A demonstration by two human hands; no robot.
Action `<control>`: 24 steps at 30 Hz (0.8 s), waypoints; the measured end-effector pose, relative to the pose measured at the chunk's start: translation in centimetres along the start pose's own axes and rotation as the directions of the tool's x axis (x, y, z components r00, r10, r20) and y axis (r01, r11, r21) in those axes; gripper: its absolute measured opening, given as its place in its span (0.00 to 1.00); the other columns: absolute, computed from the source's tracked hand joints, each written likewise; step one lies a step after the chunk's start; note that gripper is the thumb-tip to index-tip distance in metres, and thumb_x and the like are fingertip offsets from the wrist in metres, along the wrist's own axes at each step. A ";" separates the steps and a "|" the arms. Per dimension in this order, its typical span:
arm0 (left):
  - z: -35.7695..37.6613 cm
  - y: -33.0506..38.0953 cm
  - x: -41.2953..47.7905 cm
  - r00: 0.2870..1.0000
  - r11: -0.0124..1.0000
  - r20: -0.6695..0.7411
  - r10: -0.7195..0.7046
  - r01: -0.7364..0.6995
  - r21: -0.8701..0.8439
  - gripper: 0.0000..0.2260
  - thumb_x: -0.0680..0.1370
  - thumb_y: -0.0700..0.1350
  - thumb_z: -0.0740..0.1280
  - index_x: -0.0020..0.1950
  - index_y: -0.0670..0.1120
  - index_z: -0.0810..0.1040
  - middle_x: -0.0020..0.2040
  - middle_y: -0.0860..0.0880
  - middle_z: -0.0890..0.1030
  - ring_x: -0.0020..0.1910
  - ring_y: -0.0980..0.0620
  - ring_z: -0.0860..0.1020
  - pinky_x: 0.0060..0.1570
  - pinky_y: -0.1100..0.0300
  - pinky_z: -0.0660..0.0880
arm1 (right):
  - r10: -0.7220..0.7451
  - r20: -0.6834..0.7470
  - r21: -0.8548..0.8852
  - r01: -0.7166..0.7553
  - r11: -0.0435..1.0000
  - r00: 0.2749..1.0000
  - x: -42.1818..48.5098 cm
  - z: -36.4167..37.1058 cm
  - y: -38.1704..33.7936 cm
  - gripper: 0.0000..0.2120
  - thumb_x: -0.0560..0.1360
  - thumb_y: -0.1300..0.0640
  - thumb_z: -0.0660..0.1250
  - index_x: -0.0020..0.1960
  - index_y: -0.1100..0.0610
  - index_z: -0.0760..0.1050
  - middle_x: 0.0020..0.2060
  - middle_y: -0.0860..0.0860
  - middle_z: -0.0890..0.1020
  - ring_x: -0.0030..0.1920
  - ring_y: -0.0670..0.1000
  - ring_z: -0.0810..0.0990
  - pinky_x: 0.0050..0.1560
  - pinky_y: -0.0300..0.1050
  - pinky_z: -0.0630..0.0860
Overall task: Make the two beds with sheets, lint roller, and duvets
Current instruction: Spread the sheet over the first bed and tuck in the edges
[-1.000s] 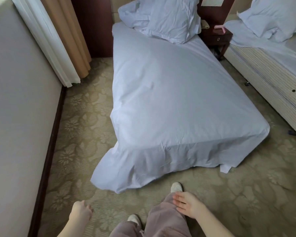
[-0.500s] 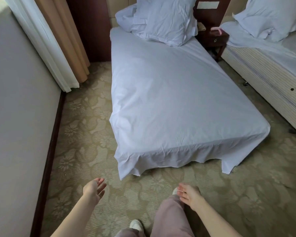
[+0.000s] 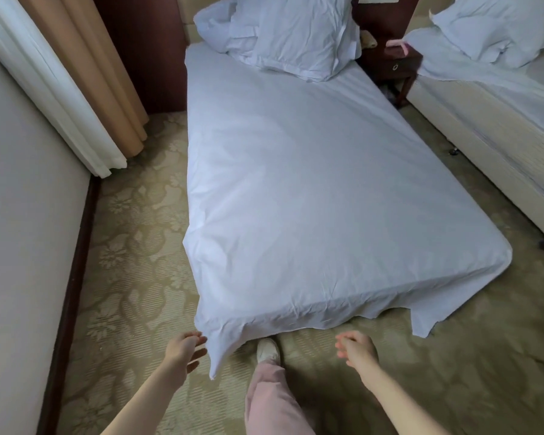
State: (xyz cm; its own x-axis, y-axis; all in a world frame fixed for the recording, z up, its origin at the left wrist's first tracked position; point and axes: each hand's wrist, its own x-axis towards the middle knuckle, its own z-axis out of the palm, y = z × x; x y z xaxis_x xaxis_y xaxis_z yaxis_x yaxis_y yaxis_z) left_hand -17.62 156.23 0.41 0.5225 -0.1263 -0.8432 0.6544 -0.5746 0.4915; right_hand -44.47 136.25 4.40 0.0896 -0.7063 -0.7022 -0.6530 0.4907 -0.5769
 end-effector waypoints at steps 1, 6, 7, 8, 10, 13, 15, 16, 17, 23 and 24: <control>0.7 0.7 0.6 1.000 1.000 0.016 -0.014 0.014 0.027 0.07 0.79 0.37 0.58 0.51 0.44 0.75 0.48 0.48 0.81 0.42 0.47 0.78 0.39 0.58 0.68 | 0.001 0.012 -0.044 -0.001 0.999 1.000 1.1 0.4 -0.8 0.06 0.78 0.63 0.60 0.47 0.58 0.75 0.42 0.55 0.81 0.38 0.50 0.78 0.33 0.38 0.69; 3.6 3.9 4.6 0.996 0.992 0.001 -0.094 0.094 0.081 0.07 0.80 0.38 0.59 0.53 0.43 0.75 0.47 0.47 0.81 0.41 0.48 0.78 0.41 0.57 0.69 | 0.047 0.111 -0.207 -0.024 0.978 0.993 6.8 3.2 -4.6 0.04 0.78 0.60 0.61 0.46 0.54 0.74 0.44 0.52 0.81 0.38 0.49 0.78 0.32 0.36 0.69; 4.2 4.5 5.6 0.995 0.991 -0.013 -0.099 0.100 0.089 0.07 0.80 0.38 0.59 0.53 0.43 0.75 0.47 0.47 0.81 0.41 0.48 0.78 0.41 0.57 0.69 | 0.072 0.130 -0.226 -0.041 0.973 0.989 8.1 3.9 -5.3 0.04 0.78 0.59 0.62 0.46 0.54 0.74 0.44 0.53 0.81 0.38 0.49 0.79 0.32 0.36 0.69; 4.7 5.0 6.7 0.995 0.990 -0.032 -0.096 0.098 0.097 0.07 0.79 0.38 0.59 0.54 0.43 0.75 0.48 0.47 0.80 0.41 0.48 0.78 0.40 0.58 0.69 | 0.089 0.138 -0.234 -0.055 0.971 0.986 9.5 4.7 -5.8 0.04 0.78 0.59 0.62 0.45 0.54 0.75 0.43 0.53 0.82 0.38 0.50 0.79 0.32 0.37 0.69; 5.9 5.5 8.8 0.995 0.989 -0.065 -0.080 0.087 0.116 0.06 0.79 0.39 0.60 0.54 0.42 0.74 0.47 0.46 0.79 0.40 0.48 0.77 0.37 0.59 0.69 | 0.124 0.141 -0.240 -0.088 0.967 0.982 12.5 6.4 -6.5 0.06 0.77 0.60 0.62 0.42 0.55 0.76 0.38 0.53 0.82 0.35 0.51 0.79 0.31 0.37 0.67; 7.1 5.7 12.0 0.989 0.989 -0.109 -0.102 0.113 0.099 0.06 0.79 0.40 0.62 0.55 0.40 0.72 0.44 0.45 0.77 0.37 0.49 0.75 0.33 0.60 0.68 | 0.221 0.139 -0.193 -0.193 0.962 0.965 16.3 9.0 -7.2 0.07 0.76 0.61 0.61 0.40 0.57 0.73 0.36 0.54 0.79 0.34 0.51 0.77 0.32 0.38 0.67; 7.6 5.3 14.0 0.981 0.987 -0.131 -0.146 0.154 0.054 0.09 0.79 0.43 0.63 0.56 0.41 0.70 0.45 0.45 0.75 0.39 0.47 0.74 0.33 0.58 0.69 | 0.316 0.151 -0.122 -0.300 0.946 0.937 18.3 10.6 -7.0 0.08 0.78 0.61 0.60 0.40 0.58 0.70 0.37 0.55 0.76 0.36 0.53 0.75 0.36 0.42 0.70; 7.9 5.0 15.1 0.976 0.985 -0.141 -0.165 0.170 0.027 0.09 0.80 0.44 0.63 0.57 0.41 0.69 0.46 0.45 0.75 0.40 0.46 0.74 0.34 0.57 0.69 | 0.348 0.160 -0.082 -0.338 0.937 0.924 19.0 11.3 -6.9 0.09 0.79 0.60 0.59 0.39 0.58 0.69 0.37 0.56 0.75 0.38 0.55 0.75 0.41 0.46 0.73; 8.3 4.9 15.9 0.972 0.982 -0.148 -0.182 0.187 0.017 0.10 0.80 0.45 0.63 0.56 0.41 0.69 0.46 0.45 0.75 0.42 0.45 0.75 0.35 0.56 0.70 | 0.386 0.153 -0.051 -0.383 0.922 0.910 19.8 11.9 -6.7 0.11 0.80 0.58 0.58 0.39 0.58 0.67 0.37 0.57 0.74 0.40 0.56 0.75 0.47 0.51 0.75; 9.6 3.5 20.4 0.963 0.931 -0.236 -0.133 0.203 0.302 0.16 0.73 0.52 0.71 0.39 0.38 0.81 0.40 0.40 0.82 0.43 0.43 0.81 0.47 0.53 0.77 | 0.488 -0.009 0.165 -0.480 0.862 0.873 23.9 14.8 -3.9 0.15 0.80 0.62 0.58 0.35 0.61 0.68 0.26 0.56 0.74 0.26 0.53 0.73 0.34 0.47 0.74; 9.8 3.6 20.5 0.960 0.907 -0.258 -0.105 0.199 0.372 0.16 0.73 0.52 0.71 0.39 0.38 0.82 0.41 0.40 0.83 0.44 0.43 0.81 0.46 0.55 0.75 | 0.490 -0.033 0.197 -0.475 0.858 0.871 24.3 15.0 -3.1 0.16 0.79 0.63 0.59 0.32 0.63 0.68 0.22 0.56 0.73 0.22 0.52 0.72 0.29 0.40 0.68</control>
State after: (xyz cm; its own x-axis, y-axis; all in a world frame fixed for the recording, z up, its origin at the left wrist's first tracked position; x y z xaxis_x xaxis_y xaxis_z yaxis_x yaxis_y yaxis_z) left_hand -9.93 143.59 -17.23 0.5738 0.1477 -0.8055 0.4942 -0.8468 0.1968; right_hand -28.98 125.26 -17.12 -0.2669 -0.3917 -0.8805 -0.4541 0.8570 -0.2436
